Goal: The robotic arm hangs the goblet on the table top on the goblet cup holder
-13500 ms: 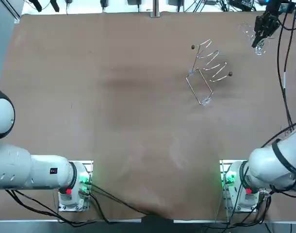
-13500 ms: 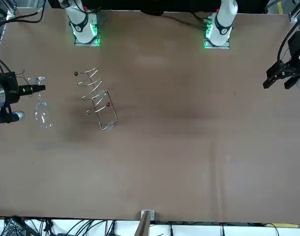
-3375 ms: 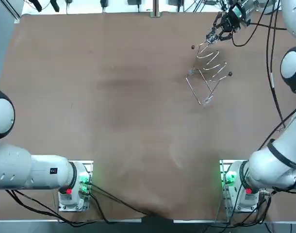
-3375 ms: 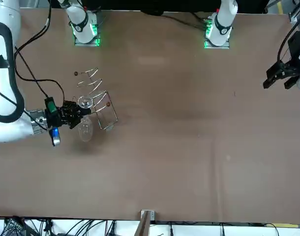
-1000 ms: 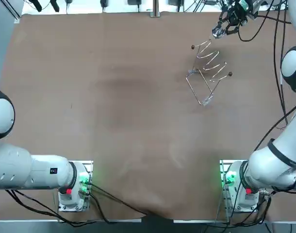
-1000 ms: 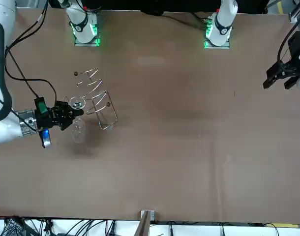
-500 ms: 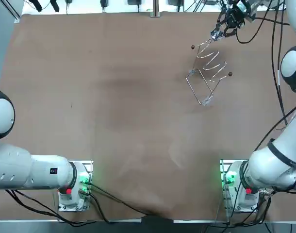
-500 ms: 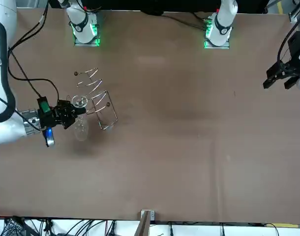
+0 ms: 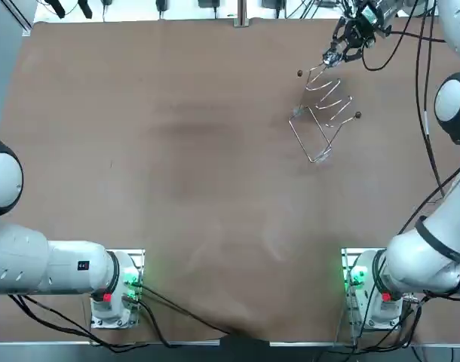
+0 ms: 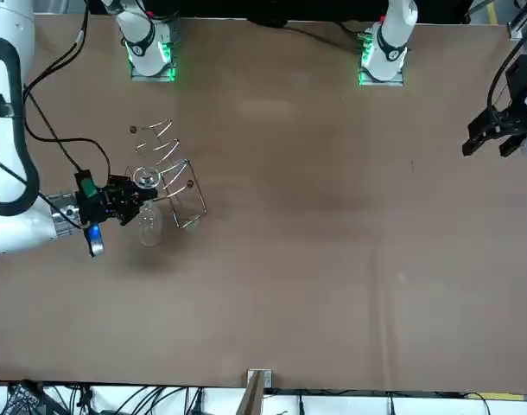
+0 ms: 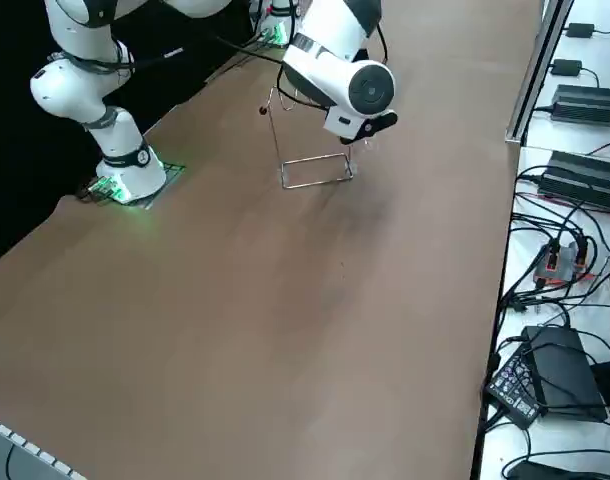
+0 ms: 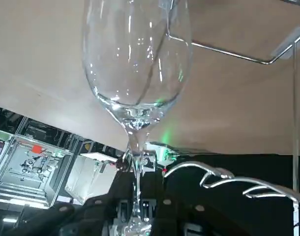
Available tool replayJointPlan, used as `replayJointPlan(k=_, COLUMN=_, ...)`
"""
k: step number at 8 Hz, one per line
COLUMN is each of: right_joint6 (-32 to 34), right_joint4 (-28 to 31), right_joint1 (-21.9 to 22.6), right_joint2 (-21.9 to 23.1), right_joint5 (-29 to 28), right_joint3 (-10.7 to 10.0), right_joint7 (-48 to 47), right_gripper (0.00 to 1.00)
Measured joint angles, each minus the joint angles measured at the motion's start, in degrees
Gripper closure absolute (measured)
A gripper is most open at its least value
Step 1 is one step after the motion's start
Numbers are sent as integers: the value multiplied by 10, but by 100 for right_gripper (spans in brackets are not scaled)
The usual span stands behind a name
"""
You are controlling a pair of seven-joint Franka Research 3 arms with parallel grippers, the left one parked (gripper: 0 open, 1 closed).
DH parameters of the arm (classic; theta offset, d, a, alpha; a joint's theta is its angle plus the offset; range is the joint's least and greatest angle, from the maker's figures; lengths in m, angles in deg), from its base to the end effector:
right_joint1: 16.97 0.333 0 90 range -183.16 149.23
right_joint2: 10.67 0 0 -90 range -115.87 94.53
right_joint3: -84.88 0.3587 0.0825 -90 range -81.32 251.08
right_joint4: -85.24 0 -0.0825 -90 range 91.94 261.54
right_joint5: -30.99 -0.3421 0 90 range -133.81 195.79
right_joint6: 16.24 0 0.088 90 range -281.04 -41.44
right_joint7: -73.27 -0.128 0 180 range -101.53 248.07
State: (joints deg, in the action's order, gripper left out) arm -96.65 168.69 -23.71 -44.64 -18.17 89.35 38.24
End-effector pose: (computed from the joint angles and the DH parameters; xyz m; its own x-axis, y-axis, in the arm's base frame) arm 0.6307 0.0708 0.3936 0.4637 -0.2604 -0.8469 -0.7891 -0.5561 -0.2611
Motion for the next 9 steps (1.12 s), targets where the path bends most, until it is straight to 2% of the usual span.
replayJointPlan(k=5, right_joint6=-14, right_joint4=5, right_joint1=10, right_joint2=2, right_joint5=0, right_joint3=0, right_joint7=2, right_gripper=89)
replayJointPlan(k=9, right_joint6=10, right_joint4=6, right_joint1=10, right_joint2=15, right_joint5=20, right_joint3=0, right_joint7=1, right_gripper=89)
